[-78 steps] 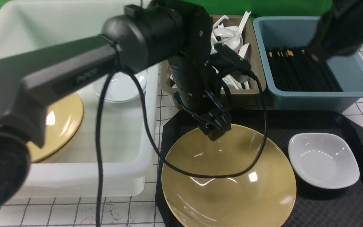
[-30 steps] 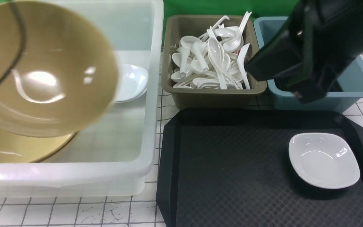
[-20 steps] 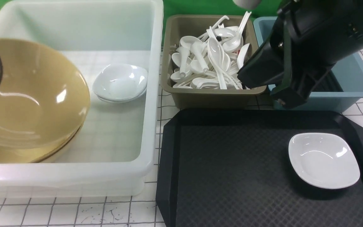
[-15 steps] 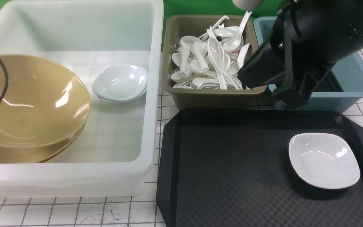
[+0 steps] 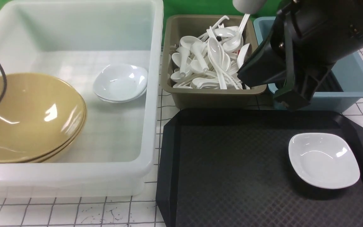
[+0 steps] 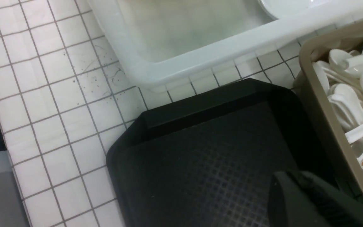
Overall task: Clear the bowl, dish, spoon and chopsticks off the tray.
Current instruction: Use the left arm to put the noodle bowl into the large storage box on the left, then use the left arm to grab the plate
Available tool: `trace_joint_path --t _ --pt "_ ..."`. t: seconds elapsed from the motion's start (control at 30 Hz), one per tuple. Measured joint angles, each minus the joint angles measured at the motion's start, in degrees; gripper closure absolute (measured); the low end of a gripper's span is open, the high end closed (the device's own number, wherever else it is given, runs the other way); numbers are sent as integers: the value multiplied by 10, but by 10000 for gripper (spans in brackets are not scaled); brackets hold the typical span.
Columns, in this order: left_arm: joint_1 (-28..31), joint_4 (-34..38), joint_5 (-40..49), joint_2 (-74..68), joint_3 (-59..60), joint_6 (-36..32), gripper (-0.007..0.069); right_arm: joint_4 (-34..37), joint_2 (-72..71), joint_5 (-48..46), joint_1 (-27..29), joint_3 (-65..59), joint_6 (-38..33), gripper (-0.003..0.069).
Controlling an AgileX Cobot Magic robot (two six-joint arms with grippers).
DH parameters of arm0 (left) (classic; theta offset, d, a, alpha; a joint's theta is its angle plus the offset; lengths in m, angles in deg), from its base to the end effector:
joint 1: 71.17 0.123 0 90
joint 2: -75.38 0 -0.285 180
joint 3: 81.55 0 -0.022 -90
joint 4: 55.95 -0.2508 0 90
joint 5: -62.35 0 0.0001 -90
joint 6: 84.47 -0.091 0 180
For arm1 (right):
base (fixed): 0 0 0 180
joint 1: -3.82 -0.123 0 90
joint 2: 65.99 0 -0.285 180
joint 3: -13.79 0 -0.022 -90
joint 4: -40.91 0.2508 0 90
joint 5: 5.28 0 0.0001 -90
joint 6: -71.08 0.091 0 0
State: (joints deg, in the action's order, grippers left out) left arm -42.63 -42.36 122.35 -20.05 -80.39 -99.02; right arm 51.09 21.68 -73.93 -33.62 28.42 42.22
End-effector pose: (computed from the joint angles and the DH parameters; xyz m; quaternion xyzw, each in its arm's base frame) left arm 0.2855 0.1342 0.3184 -0.1553 0.9606 -0.0305 0.2286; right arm 0.2115 0.1808 0.4318 -0.5117 0.7896 0.1129 0.3193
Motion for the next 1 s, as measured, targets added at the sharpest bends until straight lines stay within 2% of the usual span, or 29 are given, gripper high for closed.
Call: trace_joint_path --t 0.13,0.27,0.43,0.47,0.5,0.6,0.7,0.77,0.8,0.87,1.0 --pt "-13 8 39 29 -69 22 35 -2 0 -8 0 0 0 611" --pt "-71 23 63 48 -111 30 50 -19 0 -24 0 0 16 610" --pt "-293 33 70 54 -127 31 97 -71 -11 -30 4 -27 86 610" --pt "-293 33 70 54 -127 31 97 -72 -11 -30 5 -27 88 610" --pt "-378 19 67 39 -128 34 105 -75 -24 -30 11 -49 100 610" --pt "-505 -12 46 -7 -128 53 113 -80 -63 -30 32 -114 127 610" --pt "-566 -22 20 -50 -128 65 114 -87 -103 -31 55 -168 147 610" --pt "-636 -22 -18 -111 -138 73 114 -102 -151 -31 95 -224 169 610" --pt "-636 -22 -18 -115 -140 73 114 -102 -154 -31 95 -228 169 610" --pt "-682 -14 -50 -171 -168 74 114 -125 -200 -31 139 -273 183 610" --pt "-727 -2 -72 -258 -234 75 114 -144 -248 -32 193 -310 188 610"
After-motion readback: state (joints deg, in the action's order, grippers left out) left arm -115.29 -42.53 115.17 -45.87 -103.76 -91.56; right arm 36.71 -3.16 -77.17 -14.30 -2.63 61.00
